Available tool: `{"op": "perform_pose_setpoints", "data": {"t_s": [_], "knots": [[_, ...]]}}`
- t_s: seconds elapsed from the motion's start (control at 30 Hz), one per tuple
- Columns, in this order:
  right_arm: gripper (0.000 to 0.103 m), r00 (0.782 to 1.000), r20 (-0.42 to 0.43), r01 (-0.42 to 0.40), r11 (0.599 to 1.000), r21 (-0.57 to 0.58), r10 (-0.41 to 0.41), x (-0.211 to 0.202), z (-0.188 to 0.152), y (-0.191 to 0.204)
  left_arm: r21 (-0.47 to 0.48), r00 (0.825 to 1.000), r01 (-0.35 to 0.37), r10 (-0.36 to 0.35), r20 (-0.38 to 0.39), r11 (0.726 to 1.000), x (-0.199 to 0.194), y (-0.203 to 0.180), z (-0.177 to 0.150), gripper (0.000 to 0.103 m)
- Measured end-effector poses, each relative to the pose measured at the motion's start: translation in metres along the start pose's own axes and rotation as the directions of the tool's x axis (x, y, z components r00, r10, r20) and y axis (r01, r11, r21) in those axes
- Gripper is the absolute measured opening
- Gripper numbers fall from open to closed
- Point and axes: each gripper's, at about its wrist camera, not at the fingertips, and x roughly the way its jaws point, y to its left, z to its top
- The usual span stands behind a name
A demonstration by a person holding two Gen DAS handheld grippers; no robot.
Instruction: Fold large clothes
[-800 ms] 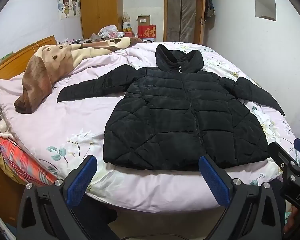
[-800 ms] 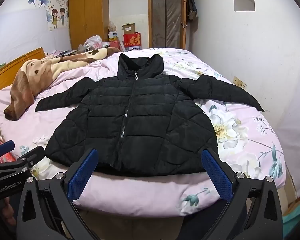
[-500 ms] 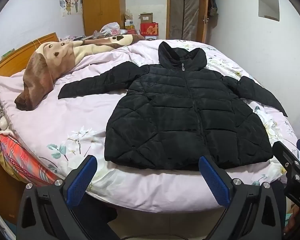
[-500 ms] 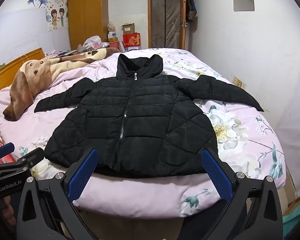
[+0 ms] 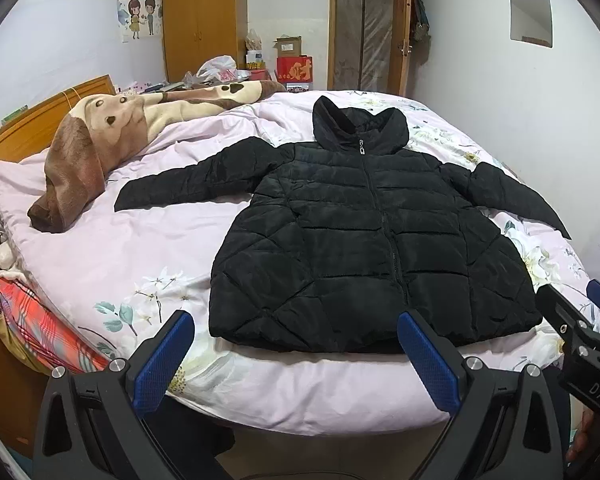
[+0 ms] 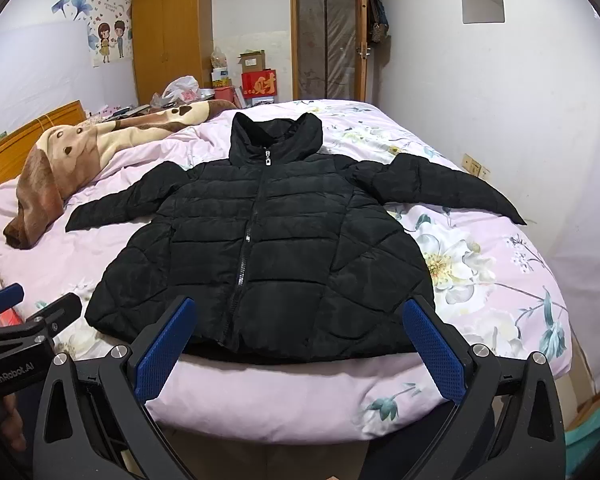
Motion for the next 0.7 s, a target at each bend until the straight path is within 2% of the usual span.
{"op": "perform_pose_setpoints", "data": {"t_s": [0.17,0.7], "knots": [[0.102,1.000,-0.002,0.002,1.000,-0.004,-0.002,0.0011,0.0005,0.0012,-0.013,1.000,0.000,-0.001,-0.022,1.000,0.0022,0.0023,0.0024,0.103],[0.102,1.000,-0.006,0.005,1.000,0.007,-0.005,0.0013,-0.0018,0.0024,-0.025,1.000,-0.012,0.011,-0.022,1.000,-0.0018,0.0024,0.0041,0.103]]}}
